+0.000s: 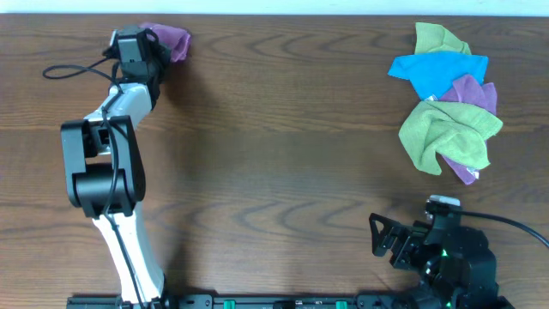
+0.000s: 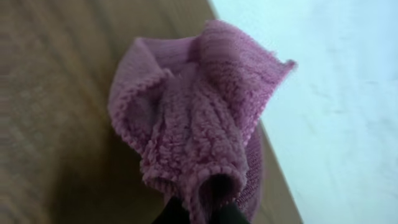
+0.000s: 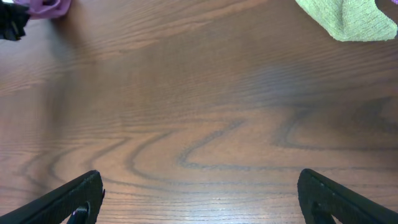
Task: Fold the cloth
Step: 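Carry the purple cloth to the far left table edge with the left gripper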
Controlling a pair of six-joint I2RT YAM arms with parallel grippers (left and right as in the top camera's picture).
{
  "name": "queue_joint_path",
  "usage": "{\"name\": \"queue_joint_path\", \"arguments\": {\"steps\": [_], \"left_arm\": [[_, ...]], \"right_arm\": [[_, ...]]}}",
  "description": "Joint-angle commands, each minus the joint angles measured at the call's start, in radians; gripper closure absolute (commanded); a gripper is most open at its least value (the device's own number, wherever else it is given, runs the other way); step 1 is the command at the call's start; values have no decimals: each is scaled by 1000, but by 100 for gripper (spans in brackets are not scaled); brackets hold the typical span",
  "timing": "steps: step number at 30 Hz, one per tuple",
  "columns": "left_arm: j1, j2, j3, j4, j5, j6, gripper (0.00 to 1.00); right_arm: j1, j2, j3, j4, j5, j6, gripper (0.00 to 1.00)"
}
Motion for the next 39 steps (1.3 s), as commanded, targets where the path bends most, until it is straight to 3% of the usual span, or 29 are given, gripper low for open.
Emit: {"name": "queue_joint_path", "arguments": {"steps": [1, 9, 17, 25, 30, 34, 35, 39], "left_arm": [[4, 20, 24, -21, -38, -13, 94], [2, 22, 24, -125, -48, -14, 94], [2, 21, 24, -183, -16, -9, 60], [3, 2, 25, -244, 28, 37, 53], [4, -43, 25, -308, 27, 147, 42], [4, -101, 25, -389, 18, 197, 21], [4, -112, 25, -401, 18, 208, 3], [4, -156, 25, -432, 15, 243, 5]], "right_arm": [[-5, -5, -5, -2, 2, 11, 1], [-5, -5, -5, -2, 2, 11, 1], [-5, -5, -5, -2, 2, 11, 1], [-5, -5, -5, -2, 2, 11, 1], [-5, -5, -5, -2, 2, 11, 1], [-5, -5, -5, -2, 2, 11, 1], [-5, -5, -5, -2, 2, 11, 1], [-5, -5, -5, -2, 2, 11, 1]]}}
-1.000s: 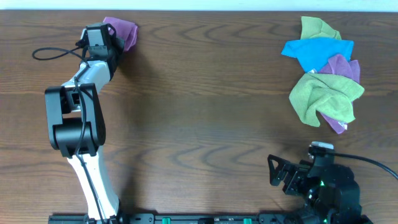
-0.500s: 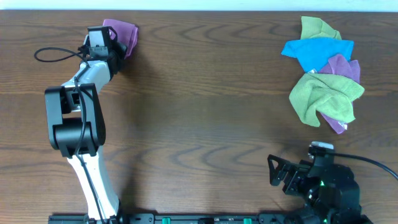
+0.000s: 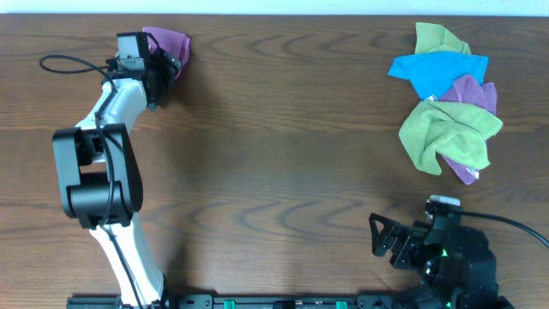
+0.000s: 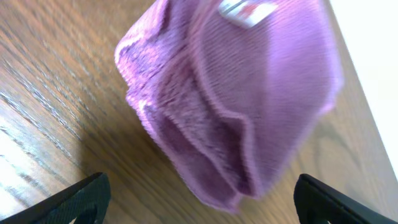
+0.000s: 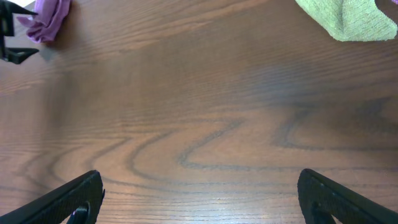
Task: Fold the cloth
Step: 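Carry the purple cloth to the far left table edge with the left gripper, then release the cloth and retract the left gripper toward rest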
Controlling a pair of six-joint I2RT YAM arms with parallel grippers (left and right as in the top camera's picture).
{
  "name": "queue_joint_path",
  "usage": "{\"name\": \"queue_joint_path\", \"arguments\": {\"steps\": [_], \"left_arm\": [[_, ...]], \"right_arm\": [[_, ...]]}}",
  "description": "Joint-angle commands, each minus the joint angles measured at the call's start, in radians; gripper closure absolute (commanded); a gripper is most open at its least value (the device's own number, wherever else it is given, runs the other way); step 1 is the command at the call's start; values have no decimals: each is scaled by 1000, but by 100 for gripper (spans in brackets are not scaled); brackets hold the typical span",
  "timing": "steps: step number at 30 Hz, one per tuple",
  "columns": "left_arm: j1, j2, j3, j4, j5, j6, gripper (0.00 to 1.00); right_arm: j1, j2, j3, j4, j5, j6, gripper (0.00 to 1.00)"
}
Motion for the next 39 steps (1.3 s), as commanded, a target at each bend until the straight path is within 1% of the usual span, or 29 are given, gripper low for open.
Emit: {"name": "queue_joint_path", "arguments": {"steps": [1, 5, 10, 18, 20, 26, 31, 36, 39], "left_arm": [[4, -64, 8, -21, -17, 59, 5], [4, -106, 8, -75, -34, 87, 5], [0, -173, 8, -209, -19, 153, 5], [-47, -329, 8, -439, 88, 450, 4], [-58, -370, 8, -498, 91, 471, 5], [-60, -469, 8, -636, 95, 474, 5], [-57, -560, 8, -772, 68, 571, 5], [-59, -694, 5, -993, 52, 639, 5], [-59, -776, -19, -1031, 52, 650, 5]], "right_arm": [[-5, -5, -5, -2, 2, 11, 1], [-5, -5, -5, -2, 2, 11, 1], [-5, -5, -5, -2, 2, 11, 1], [-5, -5, -5, -2, 2, 11, 1], [-5, -5, -5, -2, 2, 11, 1], [-5, -5, -5, -2, 2, 11, 1], [-5, -5, -5, -2, 2, 11, 1], [-5, -5, -5, -2, 2, 11, 1], [-5, -5, -5, -2, 2, 11, 1]]}}
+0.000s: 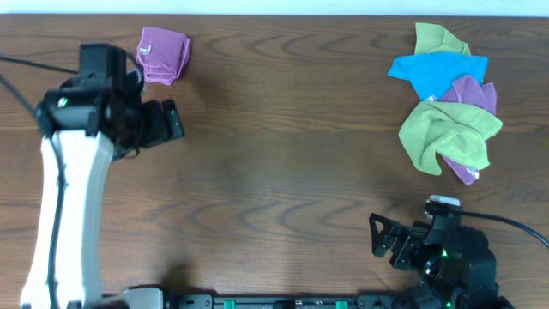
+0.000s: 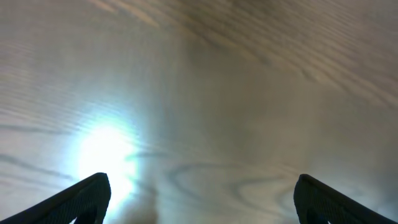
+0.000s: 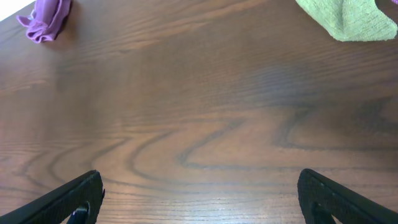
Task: Fold the cloth
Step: 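Release the cloth and retract the left gripper toward rest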
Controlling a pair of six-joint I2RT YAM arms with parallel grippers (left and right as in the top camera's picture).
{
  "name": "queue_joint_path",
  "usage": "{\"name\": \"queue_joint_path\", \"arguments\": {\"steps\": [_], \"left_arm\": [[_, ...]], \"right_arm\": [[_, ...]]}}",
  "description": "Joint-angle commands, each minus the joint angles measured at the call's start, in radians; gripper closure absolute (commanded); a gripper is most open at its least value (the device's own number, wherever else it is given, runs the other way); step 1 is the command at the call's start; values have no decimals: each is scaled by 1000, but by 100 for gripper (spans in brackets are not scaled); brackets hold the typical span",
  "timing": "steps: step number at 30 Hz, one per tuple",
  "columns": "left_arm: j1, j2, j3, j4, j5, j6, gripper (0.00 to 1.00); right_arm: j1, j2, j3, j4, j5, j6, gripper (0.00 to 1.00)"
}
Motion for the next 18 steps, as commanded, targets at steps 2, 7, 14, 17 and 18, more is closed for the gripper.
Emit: {"name": "queue_joint_path", "arguments": {"steps": [2, 7, 14, 17, 18], "left_arm": [[4, -142, -56, -23, -16, 49, 5], [4, -370, -255, -19, -12, 48, 5], [4, -691, -519, 71, -12, 48, 5], [4, -785, -608, 117, -12, 49, 5], [4, -820, -644, 135, -12, 50, 5]], "right_arm": [[-5, -4, -5, -2, 2, 11, 1], [-5, -4, -5, -2, 2, 11, 1], [-5, -4, -5, -2, 2, 11, 1], [-5, -4, -5, -2, 2, 11, 1], [-5, -4, -5, -2, 2, 11, 1]]}}
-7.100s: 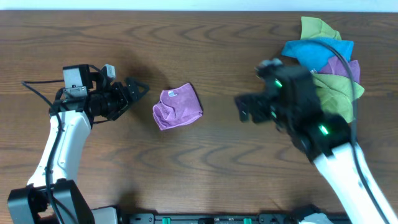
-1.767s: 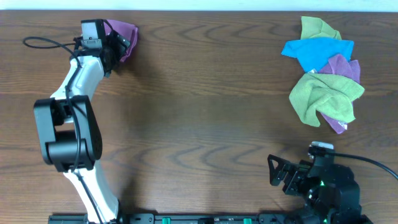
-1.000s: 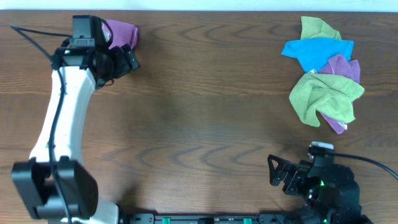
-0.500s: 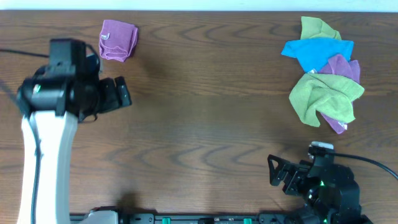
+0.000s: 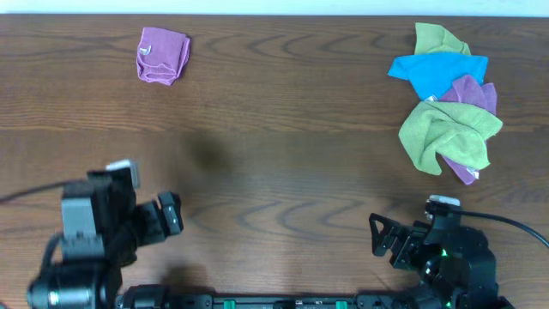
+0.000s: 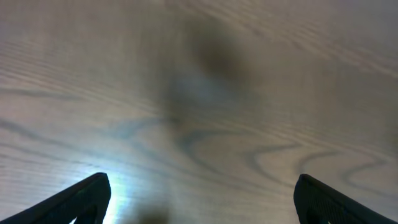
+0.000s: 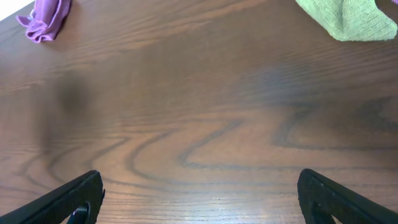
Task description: Fold the cloth
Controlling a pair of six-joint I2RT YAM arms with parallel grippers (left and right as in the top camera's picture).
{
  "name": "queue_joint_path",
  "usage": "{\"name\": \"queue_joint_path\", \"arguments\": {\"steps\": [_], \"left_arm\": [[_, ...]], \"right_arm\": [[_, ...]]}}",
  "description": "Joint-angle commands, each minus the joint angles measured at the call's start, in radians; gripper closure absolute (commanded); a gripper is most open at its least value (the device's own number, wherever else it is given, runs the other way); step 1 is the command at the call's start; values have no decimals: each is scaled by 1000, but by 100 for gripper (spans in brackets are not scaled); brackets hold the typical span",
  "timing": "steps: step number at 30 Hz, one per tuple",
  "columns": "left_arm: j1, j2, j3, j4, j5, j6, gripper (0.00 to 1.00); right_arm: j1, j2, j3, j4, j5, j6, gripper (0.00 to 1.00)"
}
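A small purple cloth (image 5: pixel 162 55), folded into a compact square with its white tag showing, lies at the far left of the wooden table (image 5: pixel 274 163); it also shows in the right wrist view as the purple cloth (image 7: pixel 46 17). My left gripper (image 5: pixel 170 215) sits open near the front left edge, over bare wood, far from the cloth; its fingertips (image 6: pixel 87 199) frame an empty stretch of table. At the front right, my right gripper (image 5: pixel 383 239) is open and empty.
A pile of crumpled cloths (image 5: pixel 446 99), green, blue and purple, lies at the far right. One green cloth (image 7: pixel 348 18) of that pile shows at the top right of the right wrist view.
My left arm has drawn back from the far left part of the table to the front left edge. The purple cloth and the right arm are where they were.
My left gripper was shut on the purple cloth at the far left corner. Then it stood open right beside the cloth, which lay folded. After that the arm was some way nearer the front, and now it rests at the front left edge, open.
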Motion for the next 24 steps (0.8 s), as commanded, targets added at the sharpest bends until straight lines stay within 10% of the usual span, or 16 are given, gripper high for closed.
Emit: {"name": "queue_joint_path", "arguments": {"steps": [1, 24], "left_arm": [[4, -89, -101, 40, -11, 23, 5], [4, -523, -479, 128, -65, 363, 5]], "right_arm": [[-5, -4, -3, -2, 2, 11, 1], [-5, -4, -3, -2, 2, 11, 1]]}}
